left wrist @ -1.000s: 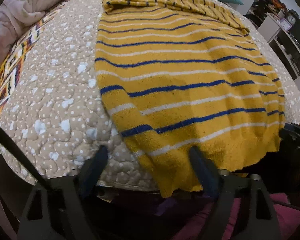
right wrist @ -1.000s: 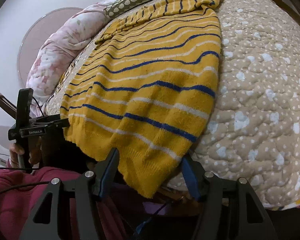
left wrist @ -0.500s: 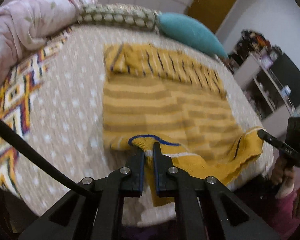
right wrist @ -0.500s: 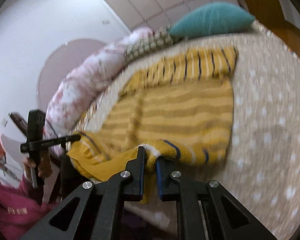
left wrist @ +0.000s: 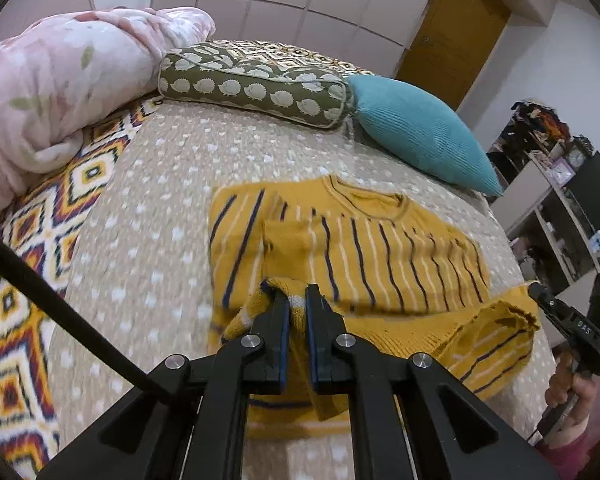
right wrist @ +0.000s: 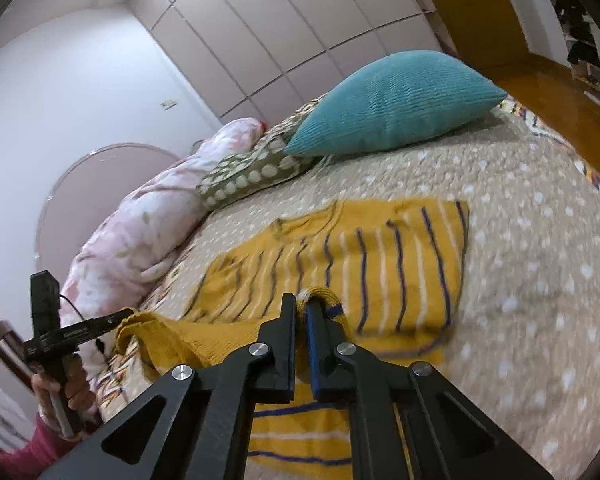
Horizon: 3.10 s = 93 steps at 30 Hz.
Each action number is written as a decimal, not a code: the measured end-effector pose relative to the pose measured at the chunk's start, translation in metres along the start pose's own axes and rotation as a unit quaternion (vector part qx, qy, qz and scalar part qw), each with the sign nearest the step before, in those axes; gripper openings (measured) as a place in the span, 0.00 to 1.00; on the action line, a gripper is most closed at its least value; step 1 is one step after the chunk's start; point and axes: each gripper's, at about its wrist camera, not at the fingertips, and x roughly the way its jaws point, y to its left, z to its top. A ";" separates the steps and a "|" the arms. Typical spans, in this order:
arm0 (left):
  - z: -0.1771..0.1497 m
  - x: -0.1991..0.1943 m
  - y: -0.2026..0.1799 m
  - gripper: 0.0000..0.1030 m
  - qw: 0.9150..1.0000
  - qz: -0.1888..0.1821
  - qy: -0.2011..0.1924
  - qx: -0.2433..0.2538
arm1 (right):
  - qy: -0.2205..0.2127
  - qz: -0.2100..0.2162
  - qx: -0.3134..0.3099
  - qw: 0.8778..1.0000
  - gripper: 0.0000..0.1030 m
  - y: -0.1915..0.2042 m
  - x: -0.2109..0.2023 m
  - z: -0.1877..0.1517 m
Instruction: Fold small clothes
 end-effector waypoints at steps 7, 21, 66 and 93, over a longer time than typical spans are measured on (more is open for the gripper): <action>0.053 0.051 -0.001 0.07 1.000 0.023 0.004 0.001 | -0.020 -0.045 -0.002 0.999 0.05 -0.016 0.038 0.046; 0.084 0.143 0.044 0.34 0.994 0.004 0.078 -0.077 | 0.026 -0.096 0.042 0.994 0.56 -0.070 0.129 0.087; -0.009 0.094 0.072 0.74 0.993 0.078 0.078 -0.039 | 0.098 -0.211 -0.089 0.968 0.21 -0.063 0.107 0.015; -0.025 0.102 0.073 0.80 0.993 0.095 0.067 -0.035 | 0.140 -0.150 -0.222 0.953 0.31 0.089 0.252 0.007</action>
